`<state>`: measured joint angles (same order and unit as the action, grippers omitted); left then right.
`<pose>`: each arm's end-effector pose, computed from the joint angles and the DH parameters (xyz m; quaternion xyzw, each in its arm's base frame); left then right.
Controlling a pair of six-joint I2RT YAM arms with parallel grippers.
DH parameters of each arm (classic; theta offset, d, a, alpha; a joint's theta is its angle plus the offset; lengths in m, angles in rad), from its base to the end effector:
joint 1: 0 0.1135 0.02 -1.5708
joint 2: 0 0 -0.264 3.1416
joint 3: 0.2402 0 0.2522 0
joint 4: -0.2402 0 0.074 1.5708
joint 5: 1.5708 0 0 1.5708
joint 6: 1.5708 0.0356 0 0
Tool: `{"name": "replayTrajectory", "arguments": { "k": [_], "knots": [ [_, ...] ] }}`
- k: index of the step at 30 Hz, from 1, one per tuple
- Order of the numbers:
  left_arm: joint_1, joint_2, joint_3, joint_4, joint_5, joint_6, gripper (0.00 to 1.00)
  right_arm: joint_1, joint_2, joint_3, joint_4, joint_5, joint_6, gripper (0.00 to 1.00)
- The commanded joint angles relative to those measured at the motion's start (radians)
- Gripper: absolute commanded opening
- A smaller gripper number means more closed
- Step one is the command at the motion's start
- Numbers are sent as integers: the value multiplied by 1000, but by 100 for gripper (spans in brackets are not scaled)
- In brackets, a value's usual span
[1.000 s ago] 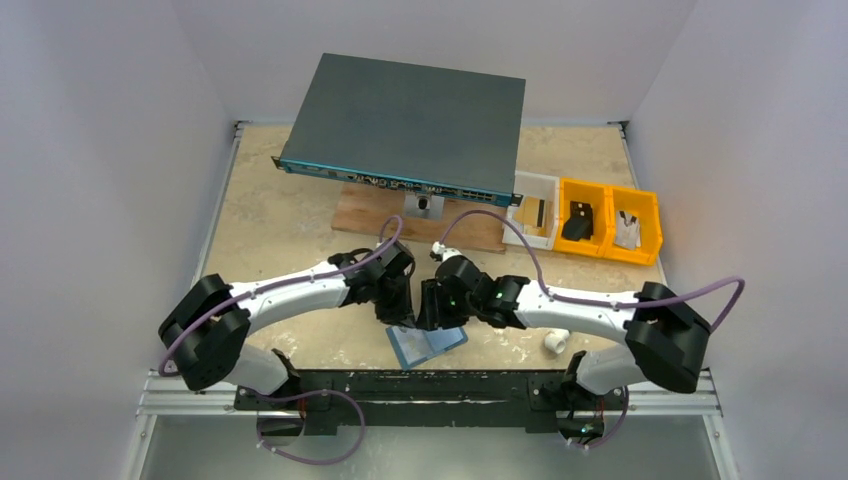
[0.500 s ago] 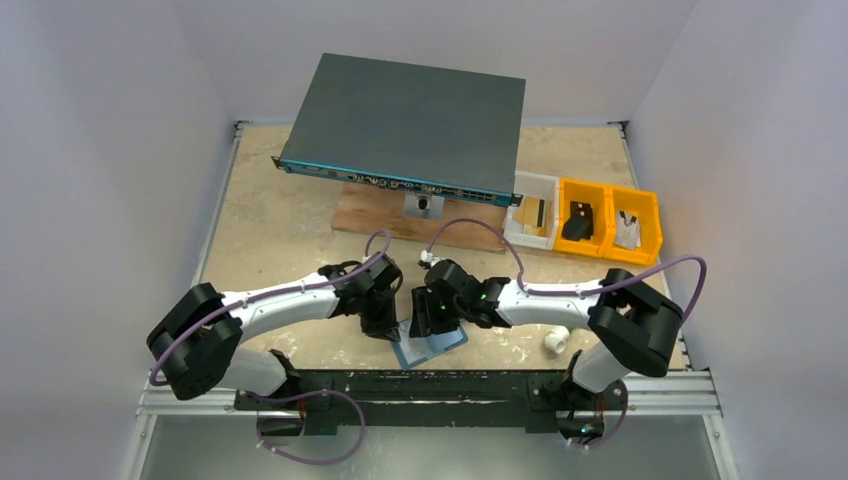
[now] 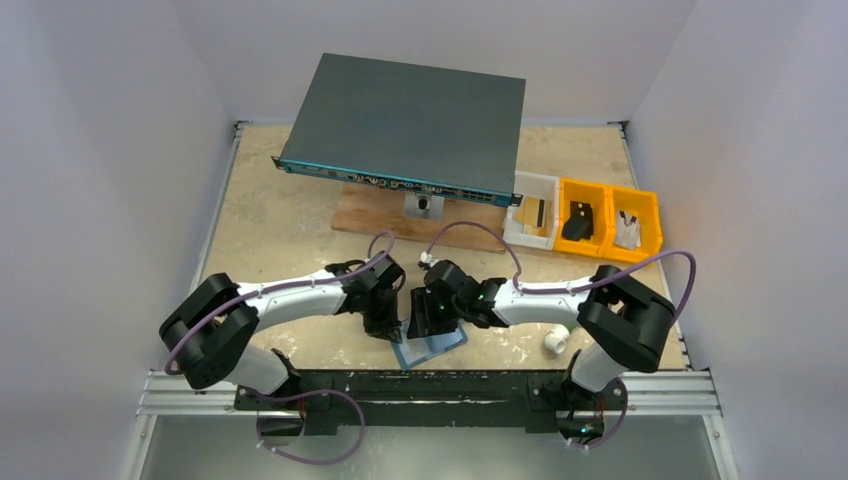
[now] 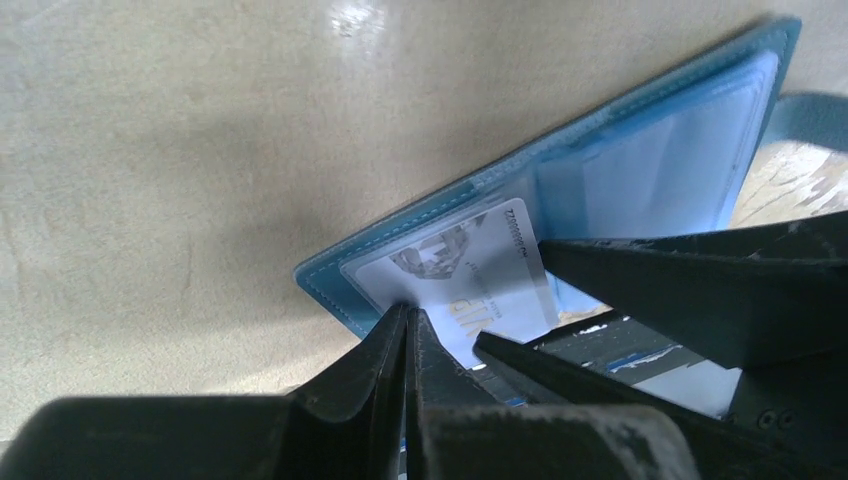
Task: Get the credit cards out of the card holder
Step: Remove the credit card from the card holder.
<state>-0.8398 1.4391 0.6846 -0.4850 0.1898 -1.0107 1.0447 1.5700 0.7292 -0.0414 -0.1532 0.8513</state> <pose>0.1555 -0.1834 0.1481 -0.0682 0.9796 -0.1874 0.0241 0.1446 0.2598 0.1507 -0.1163 0.9317 0.3154 0.1378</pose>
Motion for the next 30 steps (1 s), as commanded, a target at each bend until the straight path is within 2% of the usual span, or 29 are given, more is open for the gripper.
{"name": "replayTrajectory", "arguments": {
  "k": [1, 8, 14, 22, 30],
  "knots": [
    [48, 21, 14, -18, -35, 28, 2, 3, 25, 3, 116, -98, 45, 42],
    [101, 48, 37, -33, -23, 99, 1, -6, 26, -5, 196, -153, 90, 42],
    [101, 11, 20, -31, -1, 91, 1, -73, 7, -119, 328, -197, 149, 41],
    [97, -101, 2, -66, 15, 87, 4, -96, 4, -199, 442, -217, 211, 39],
    [75, -82, -8, -58, 18, 72, 2, -117, 20, -227, 486, -241, 232, 36]
  ]
}}
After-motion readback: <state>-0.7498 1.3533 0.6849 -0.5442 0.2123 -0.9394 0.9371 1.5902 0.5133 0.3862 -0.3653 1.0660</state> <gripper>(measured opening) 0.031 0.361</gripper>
